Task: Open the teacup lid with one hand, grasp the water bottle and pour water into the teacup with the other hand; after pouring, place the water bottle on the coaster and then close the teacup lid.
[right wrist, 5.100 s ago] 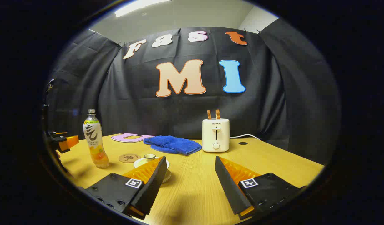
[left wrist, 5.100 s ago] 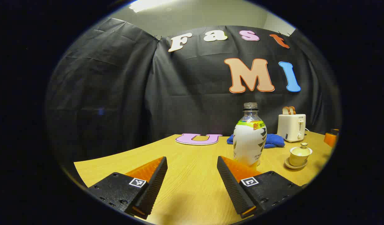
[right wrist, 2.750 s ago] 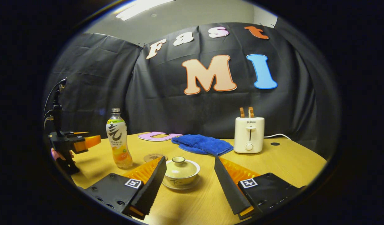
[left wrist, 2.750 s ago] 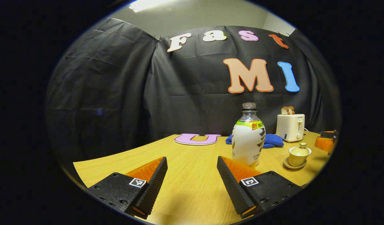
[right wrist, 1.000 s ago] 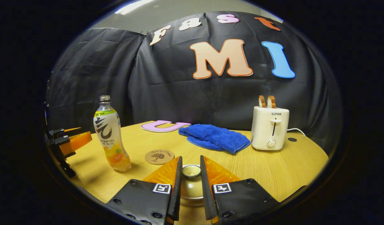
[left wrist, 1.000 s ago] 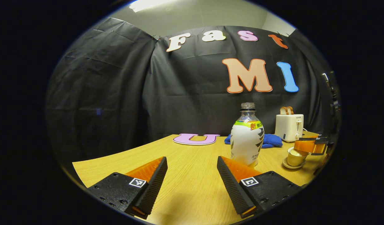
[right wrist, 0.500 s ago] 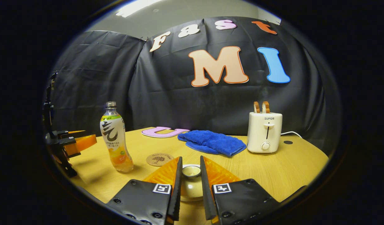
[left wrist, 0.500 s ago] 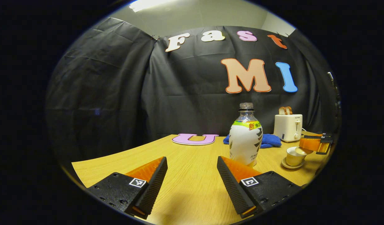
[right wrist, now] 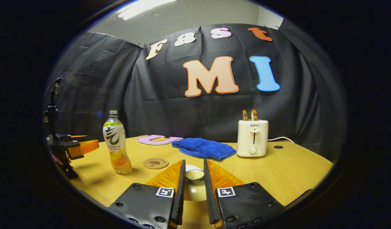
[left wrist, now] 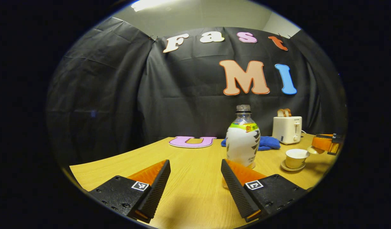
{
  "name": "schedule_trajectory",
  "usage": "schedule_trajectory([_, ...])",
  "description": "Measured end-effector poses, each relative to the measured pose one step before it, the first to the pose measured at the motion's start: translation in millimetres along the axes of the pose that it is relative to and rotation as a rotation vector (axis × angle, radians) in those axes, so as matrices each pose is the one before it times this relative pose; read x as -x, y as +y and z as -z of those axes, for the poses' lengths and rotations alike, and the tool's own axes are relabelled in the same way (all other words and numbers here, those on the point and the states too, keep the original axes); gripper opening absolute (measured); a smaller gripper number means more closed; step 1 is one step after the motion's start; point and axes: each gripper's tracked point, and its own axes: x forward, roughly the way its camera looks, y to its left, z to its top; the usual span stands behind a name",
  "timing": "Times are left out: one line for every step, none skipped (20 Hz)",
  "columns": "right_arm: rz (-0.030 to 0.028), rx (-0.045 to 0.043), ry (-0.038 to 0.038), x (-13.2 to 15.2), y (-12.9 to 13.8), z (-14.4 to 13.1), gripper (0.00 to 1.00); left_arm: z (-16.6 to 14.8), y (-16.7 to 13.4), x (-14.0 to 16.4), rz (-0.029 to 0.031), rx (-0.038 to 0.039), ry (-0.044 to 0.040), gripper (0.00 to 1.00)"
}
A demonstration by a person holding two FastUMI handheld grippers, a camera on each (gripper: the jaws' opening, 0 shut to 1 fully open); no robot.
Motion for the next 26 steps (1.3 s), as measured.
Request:
schedule_trajectory([0.0122,0.00042,0.00038,3.29,-4.59,-0.47,0.35,-0.84,-5.83,-0.54,0.02985,0.00076,-0.00219,0.93])
schedule_trajectory([0.0108,0.00054,-0.00128,2.92,-3.65,0.06,0.35,0.79,-4.1,-0.09,0.02795,0.00092,-0.00034,0.93])
schedule_trajectory([0.01113,0.00088,-0.00056,2.04,-4.27,-0.61,0.35,-0.25,-6.16,-0.5,0.0305,0.00041,-0.00137,0.93])
schedule_trajectory([0.01286,-0.00009,-0.00228,3.05,-3.47,-0.02,0.35,0.0,-5.47,-0.27,0.03241,0.00062,-0.00101,0.93])
schedule_trajectory([0.01442,0.00063,-0.00058,2.31,-5.3,-0.85,0.35,-0.65,-7.51,0.16,0.03841,0.00175,-0.00233,0.93])
schedule_trajectory([0.0165,0.00021,-0.00177,2.86,-6.49,0.07,0.34,0.35,-9.26,-1.13,0.04609,0.00101,-0.00153,0.93])
schedule_trajectory([0.01591,0.00033,-0.00132,2.08,-6.05,-1.08,0.34,-0.31,-9.99,-1.83,0.04908,-0.00069,-0.00048,0.93])
schedule_trajectory([0.01277,0.00079,0.00002,2.26,-4.73,0.1,0.35,0.26,-6.5,0.07,0.04321,0.00086,-0.00088,0.93])
schedule_trajectory([0.01096,0.00014,-0.00179,1.81,-4.24,-0.33,0.34,0.05,-5.9,-1.23,0.03432,0.00218,-0.00027,0.92])
schedule_trajectory([0.01163,0.00106,-0.00175,1.78,-5.05,-0.55,0.34,-0.14,-2.51,-1.5,0.02068,0.00029,-0.00046,0.92])
schedule_trajectory([0.01149,0.00038,-0.00062,1.69,-4.98,-0.22,0.34,-0.69,-1.56,-1.64,0.00817,0.00118,0.00048,0.92])
schedule_trajectory([0.00929,0.00015,-0.00113,1.34,-4.35,-0.54,0.34,2.0,-0.35,-2.98,0.00408,0.0006,0.00403,0.92])
schedule_trajectory([0.0098,0.00072,0.00062,0.82,-3.86,0.59,0.34,0.77,-0.42,-3.63,0.00313,0.00089,0.00251,0.92])
schedule_trajectory([0.00913,-0.00004,-0.0004,1.16,-3.93,-0.72,0.35,0.25,-1.43,-5.22,0.00125,0.00068,0.00393,0.92])
schedule_trajectory([0.0042,-0.00022,-0.00083,0.14,-2.42,-0.4,0.34,1.07,0.78,-4.42,0.00142,-0.00089,0.00664,0.92])
schedule_trajectory([0.0021,-0.00026,0.00027,0.9,-1.42,0.43,0.34,0.96,0.86,-4.92,-0.0008,0.00034,0.00542,0.92])
schedule_trajectory([-0.00352,0.00013,-0.00049,0.82,-0.66,-0.73,0.35,1.85,0.86,-5.41,0.00097,-0.0006,0.00991,0.92])
schedule_trajectory([-0.00608,-0.00009,0.00026,1.18,0.95,0.44,0.34,1.76,-1.25,-5.46,0.00164,-0.00433,0.01314,0.92])
schedule_trajectory([-0.00459,0.0001,-0.00184,-0.03,0.02,-0.4,0.34,1.28,-0.42,-4.94,0.00153,-0.00519,0.01308,0.92])
schedule_trajectory([-0.00377,-0.00039,0.00189,-0.19,-0.28,0.39,0.34,2.59,-0.47,-5.54,0.0018,-0.00397,0.01287,0.92])
schedule_trajectory([-0.00492,-0.00001,-0.00016,0.71,0.8,-0.11,0.34,0.85,-0.15,-3.68,-0.00008,-0.00232,0.00862,0.92])
schedule_trajectory([-0.00316,0.00016,-0.00077,0.25,0.85,-0.31,0.34,0.36,0.71,-3.01,-0.00249,0.00099,0.00598,0.92])
schedule_trajectory([-0.0001,-0.00036,0.00084,-0.51,-0.28,0.71,0.34,0.59,0.59,-4.23,-0.00532,0.00322,0.00457,0.92])
schedule_trajectory([-0.00079,0.00018,0.00025,0.37,-0.08,-0.27,0.34,-0.02,1.39,-3.4,-0.00388,0.00253,0.00583,0.92])
schedule_trajectory([-0.00401,-0.00017,-0.00006,-0.29,0.87,-0.66,0.34,1.08,0.3,-3.68,-0.00294,0.00023,0.00927,0.92])
schedule_trajectory([-0.00351,-0.00013,-0.00006,0.3,1.08,0.58,0.34,1.28,1.16,-3.01,-0.00938,-0.00104,0.00743,0.92])
